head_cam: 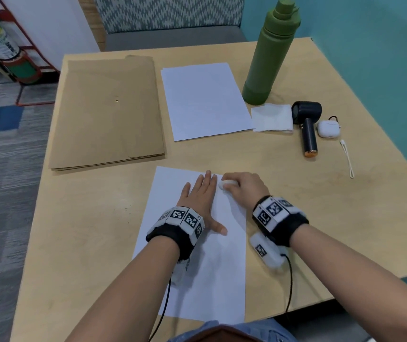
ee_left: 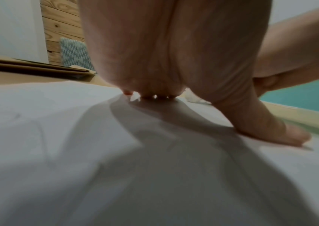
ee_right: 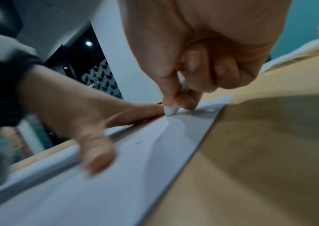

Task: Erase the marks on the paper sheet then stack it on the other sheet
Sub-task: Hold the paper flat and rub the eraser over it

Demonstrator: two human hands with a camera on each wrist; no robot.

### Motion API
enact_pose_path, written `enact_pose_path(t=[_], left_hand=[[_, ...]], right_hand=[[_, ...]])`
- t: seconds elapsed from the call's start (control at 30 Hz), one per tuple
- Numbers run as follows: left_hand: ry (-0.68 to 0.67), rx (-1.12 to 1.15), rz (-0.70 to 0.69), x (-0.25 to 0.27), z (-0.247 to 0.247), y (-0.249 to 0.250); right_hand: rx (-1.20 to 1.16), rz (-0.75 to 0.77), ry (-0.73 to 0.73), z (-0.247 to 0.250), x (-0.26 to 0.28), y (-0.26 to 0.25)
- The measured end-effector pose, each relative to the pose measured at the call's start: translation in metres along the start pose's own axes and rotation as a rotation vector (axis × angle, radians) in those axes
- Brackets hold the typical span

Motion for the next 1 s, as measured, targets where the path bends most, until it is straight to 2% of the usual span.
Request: enact_pose_path(t=[0.13,0.2,0.33,0.4,0.53,0.6,0.67,0.77,0.83,0.93,1.0], left_hand=[[0.014,-0.007,0.006,0.0,-0.001,0.0],[0.016,-0.001,0.004,0.0,-0.001,0.0],[0.004,-0.013,0.009,-0.002,0.0,-0.001],[0.003,-0.016,0.015,-0.002,-0.001,-0.001],[0.003,-0.014,0.013,-0.001,0.0,0.0],[0.0,-0.013,0.016,-0.001,-0.001,0.001],[-0.006,-0.013,0.018,-0.002,-0.001,0.0],[-0.016,-0.013,0.023,-0.003,0.0,-0.001],[-0.021,-0.013,0.028,-0.002,0.0,0.0],[-0.013,-0.004,0.025,-0.001,0.001,0.0],[-0.002,0.004,0.033,0.0,0.002,0.001]], right_hand=[[0.044,0.069,-0.163,-0.019,0.045,0.014],[0.095,0.061,-0.215,-0.019,0.04,0.015],[0.024,-0.001,-0.053,-0.001,-0.003,-0.005],[-0.025,-0.029,-0.004,-0.003,-0.004,-0.006],[0.047,0.027,-0.165,-0.025,0.042,0.012],[0.115,0.036,-0.252,-0.027,0.046,0.016],[0.14,0.048,-0.248,-0.019,0.029,0.007],[0.027,-0.017,-0.114,-0.004,0.006,-0.009],[-0.048,-0.06,-0.055,-0.005,0.011,-0.009],[-0.012,-0.028,-0.095,-0.014,0.036,0.005],[0.031,0.007,-0.204,-0.02,0.044,0.02]])
Point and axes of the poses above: each hand's wrist, its own x-axis away from the middle knuckle, its own z-axis out of the back of the hand, y = z × x, the point moved 6 cm from there along -x, towards the middle knuckle, and after that the axes turned 9 degrees about -z, right-handed, at the moved point
